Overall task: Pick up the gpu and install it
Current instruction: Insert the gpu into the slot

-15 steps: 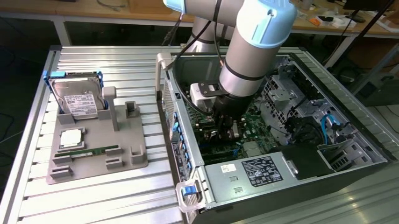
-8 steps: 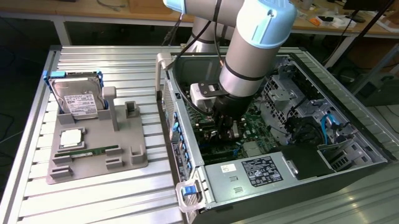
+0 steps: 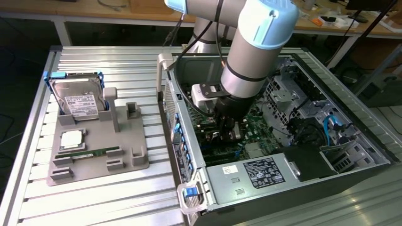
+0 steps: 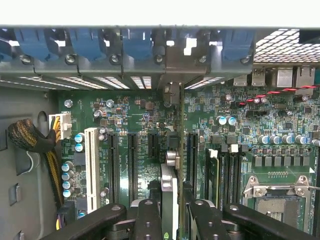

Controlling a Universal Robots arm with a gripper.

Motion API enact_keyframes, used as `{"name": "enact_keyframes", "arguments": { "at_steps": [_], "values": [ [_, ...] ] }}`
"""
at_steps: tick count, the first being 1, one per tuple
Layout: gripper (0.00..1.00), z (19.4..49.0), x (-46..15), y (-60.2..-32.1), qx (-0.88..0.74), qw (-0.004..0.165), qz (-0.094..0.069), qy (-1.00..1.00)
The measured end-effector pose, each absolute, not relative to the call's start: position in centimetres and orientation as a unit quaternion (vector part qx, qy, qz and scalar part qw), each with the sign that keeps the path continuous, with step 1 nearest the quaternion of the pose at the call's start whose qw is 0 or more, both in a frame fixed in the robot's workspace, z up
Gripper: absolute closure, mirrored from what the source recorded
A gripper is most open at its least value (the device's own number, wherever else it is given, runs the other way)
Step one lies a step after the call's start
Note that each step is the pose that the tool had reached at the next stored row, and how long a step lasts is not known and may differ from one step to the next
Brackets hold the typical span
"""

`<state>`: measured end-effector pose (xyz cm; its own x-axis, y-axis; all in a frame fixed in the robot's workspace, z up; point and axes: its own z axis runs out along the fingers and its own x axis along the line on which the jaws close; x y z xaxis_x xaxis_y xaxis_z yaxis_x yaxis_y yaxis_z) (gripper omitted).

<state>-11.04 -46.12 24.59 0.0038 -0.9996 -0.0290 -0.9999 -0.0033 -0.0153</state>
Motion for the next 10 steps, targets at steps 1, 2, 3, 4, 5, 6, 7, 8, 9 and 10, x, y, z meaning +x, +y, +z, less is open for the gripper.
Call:
{"name": "enact_keyframes", "arguments": {
  "at_steps": [1, 2, 3, 4, 5, 6, 7, 8, 9, 10],
  "values": [
    [0.72, 24.56, -11.04, -46.12, -0.708, 0.016, 0.005, 0.706],
    [0.66, 24.59, -11.05, -46.13, -0.708, 0.015, 0.005, 0.706],
    [0.66, 24.65, -11.05, -46.14, -0.708, 0.015, 0.004, 0.706],
    [0.6, 24.64, -11.05, -46.14, -0.708, 0.015, 0.004, 0.706],
    [0.6, 24.66, -11.05, -46.15, -0.708, 0.015, 0.004, 0.706],
    [0.53, 24.64, -11.05, -46.15, -0.708, 0.015, 0.004, 0.706],
    [0.53, 24.66, -11.05, -46.15, -0.708, 0.015, 0.004, 0.706],
    [0.53, 24.64, -11.05, -46.14, -0.708, 0.015, 0.004, 0.706],
    [0.53, 24.67, -11.05, -46.15, -0.708, 0.015, 0.004, 0.706],
    [0.53, 24.75, -11.04, -46.15, -0.708, 0.015, 0.004, 0.706]
  ]
}}
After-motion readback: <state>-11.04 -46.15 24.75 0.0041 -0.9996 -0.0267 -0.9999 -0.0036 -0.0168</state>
